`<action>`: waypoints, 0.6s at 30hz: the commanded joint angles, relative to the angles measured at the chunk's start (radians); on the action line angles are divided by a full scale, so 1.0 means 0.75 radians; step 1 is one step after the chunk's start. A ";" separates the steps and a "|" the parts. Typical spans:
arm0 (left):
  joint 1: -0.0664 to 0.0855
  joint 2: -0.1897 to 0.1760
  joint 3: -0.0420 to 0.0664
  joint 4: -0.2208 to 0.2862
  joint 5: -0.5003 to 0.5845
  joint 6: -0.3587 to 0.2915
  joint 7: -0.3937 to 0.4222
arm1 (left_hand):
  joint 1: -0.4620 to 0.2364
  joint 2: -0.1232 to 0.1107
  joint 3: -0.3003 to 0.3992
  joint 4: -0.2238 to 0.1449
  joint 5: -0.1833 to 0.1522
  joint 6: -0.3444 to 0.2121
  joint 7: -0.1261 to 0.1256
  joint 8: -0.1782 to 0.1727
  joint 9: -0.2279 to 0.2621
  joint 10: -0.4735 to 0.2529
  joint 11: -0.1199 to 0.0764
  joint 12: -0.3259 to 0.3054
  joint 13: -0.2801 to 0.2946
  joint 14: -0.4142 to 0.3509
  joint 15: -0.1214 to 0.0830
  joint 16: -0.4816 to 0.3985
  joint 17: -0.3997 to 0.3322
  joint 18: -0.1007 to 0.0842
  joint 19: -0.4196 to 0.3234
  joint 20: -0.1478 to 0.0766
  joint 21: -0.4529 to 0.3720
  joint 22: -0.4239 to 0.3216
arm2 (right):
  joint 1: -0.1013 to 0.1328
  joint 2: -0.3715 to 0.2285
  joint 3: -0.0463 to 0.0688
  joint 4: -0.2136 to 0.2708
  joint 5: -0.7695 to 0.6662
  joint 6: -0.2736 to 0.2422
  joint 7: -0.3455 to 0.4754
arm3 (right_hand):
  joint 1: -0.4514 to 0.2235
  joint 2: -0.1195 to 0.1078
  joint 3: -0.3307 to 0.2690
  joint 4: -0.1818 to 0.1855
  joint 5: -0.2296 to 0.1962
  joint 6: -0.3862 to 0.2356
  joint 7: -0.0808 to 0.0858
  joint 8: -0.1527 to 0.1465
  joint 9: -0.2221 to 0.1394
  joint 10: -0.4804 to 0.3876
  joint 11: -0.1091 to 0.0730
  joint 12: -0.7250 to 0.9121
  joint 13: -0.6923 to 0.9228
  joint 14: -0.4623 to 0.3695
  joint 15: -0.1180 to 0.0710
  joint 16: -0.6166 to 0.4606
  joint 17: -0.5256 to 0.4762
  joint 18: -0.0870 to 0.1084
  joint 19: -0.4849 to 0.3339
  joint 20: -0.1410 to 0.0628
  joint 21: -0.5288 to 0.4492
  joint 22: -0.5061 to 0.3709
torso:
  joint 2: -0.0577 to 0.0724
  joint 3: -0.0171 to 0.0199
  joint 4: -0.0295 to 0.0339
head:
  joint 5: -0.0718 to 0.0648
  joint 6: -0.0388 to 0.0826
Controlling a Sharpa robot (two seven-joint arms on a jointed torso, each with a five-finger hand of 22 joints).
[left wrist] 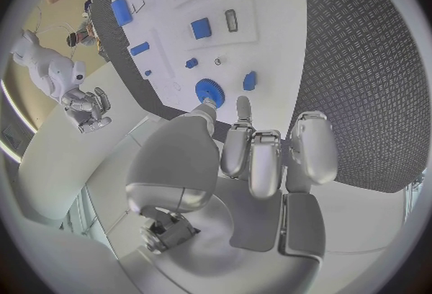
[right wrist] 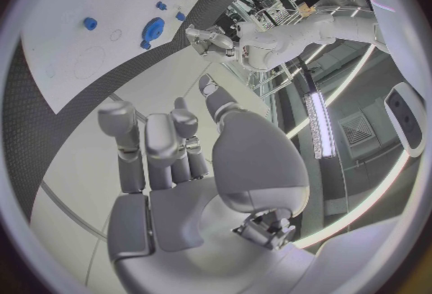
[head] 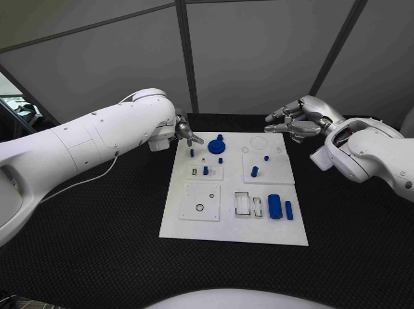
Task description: Assemble the parts on the task board
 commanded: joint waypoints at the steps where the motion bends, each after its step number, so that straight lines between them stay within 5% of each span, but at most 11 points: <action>1: 0.002 0.021 -0.007 -0.050 -0.039 0.073 0.038 | 0.015 0.004 -0.012 -0.002 0.000 0.012 -0.004 -0.004 -0.003 0.027 0.003 0.008 0.273 0.134 0.007 0.007 0.335 0.023 0.002 0.002 0.003 0.003 | 0.003 0.003 0.001 0.000 -0.001 0.004 0.007 | -0.004 0.005 0.001 -0.002 0.008 -0.007 -0.002 -0.007 0.001 0.003 -0.002 -0.003 -0.001 0.009 -0.002 -0.009 -0.001 0.013 0.001 -0.003 -0.007 0.000 | 0.002 -0.0007 -0.0011 | 0.004 -0.001; 18: 0.001 0.087 -0.020 -0.181 -0.050 0.106 0.038 | 0.022 0.010 -0.013 -0.005 0.001 0.015 -0.005 -0.003 -0.006 0.027 0.003 0.008 0.273 0.134 0.007 0.008 0.336 0.024 0.001 0.002 0.000 0.001 | 0.002 0.014 0.001 -0.007 -0.001 0.005 0.009 | -0.004 0.006 0.001 -0.003 0.008 -0.008 -0.002 -0.007 0.001 0.002 -0.002 -0.004 -0.002 0.009 -0.002 -0.009 0.000 0.013 0.001 -0.003 -0.007 0.000 | 0.000 0.0010 -0.0013 | 0.011 -0.006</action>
